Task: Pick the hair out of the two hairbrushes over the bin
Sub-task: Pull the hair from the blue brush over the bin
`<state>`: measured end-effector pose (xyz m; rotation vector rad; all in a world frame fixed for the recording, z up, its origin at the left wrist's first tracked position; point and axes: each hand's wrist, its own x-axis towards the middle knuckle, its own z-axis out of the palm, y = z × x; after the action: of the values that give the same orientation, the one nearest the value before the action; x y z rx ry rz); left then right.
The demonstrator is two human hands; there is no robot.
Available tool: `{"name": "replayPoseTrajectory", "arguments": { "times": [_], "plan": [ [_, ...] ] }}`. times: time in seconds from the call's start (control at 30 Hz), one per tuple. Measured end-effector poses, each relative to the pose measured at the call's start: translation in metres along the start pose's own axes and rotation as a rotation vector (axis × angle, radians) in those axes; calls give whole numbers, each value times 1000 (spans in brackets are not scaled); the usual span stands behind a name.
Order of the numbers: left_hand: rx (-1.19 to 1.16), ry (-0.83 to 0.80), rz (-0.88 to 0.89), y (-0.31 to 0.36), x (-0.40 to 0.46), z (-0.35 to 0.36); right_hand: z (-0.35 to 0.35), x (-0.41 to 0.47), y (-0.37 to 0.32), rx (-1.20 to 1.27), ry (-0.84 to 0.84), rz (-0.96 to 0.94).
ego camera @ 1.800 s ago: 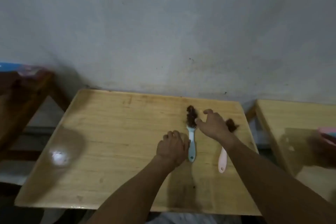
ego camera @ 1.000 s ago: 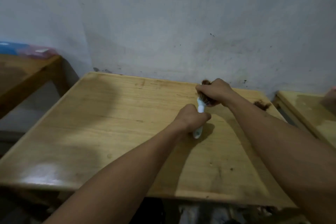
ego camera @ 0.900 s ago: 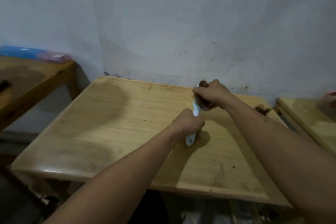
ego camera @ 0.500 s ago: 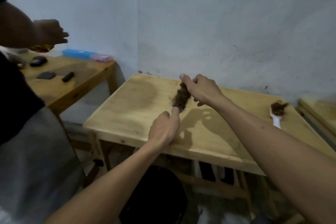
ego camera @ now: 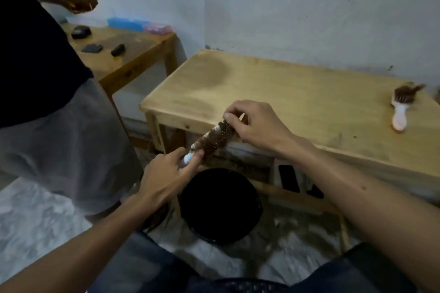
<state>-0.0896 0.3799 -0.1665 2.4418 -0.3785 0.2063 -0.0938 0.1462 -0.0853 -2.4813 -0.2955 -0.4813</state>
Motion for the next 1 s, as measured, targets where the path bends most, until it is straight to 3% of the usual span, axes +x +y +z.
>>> {"name": "replayPoseTrajectory", "arguments": {
  "times": [0.1, 0.23, 0.33, 0.53, 0.73, 0.9, 1.0],
  "plan": [
    [106, -72, 17, -25, -16, 16, 28, -27, 13, -112, -89, -105],
    [177, -156, 32, -47, -31, 40, 57, -58, 33, -119, -230, -42],
    [219, -218, 27, -57, -38, 52, 69, -70, 46, -41, -285, 129],
    [259, -296, -35, -60, -47, 69, 97, -81, 76, 357, -248, 540],
    [294, -301, -181, -56, -53, 77, 122, -85, 94, 393, -113, 731],
    [263, -305, -336, -73, -42, 77, 111, -77, 116, 526, 21, 1089],
    [272, -330, -355, -83, -46, 80, 107, -81, 133, 559, -21, 1217]
  ]
}}
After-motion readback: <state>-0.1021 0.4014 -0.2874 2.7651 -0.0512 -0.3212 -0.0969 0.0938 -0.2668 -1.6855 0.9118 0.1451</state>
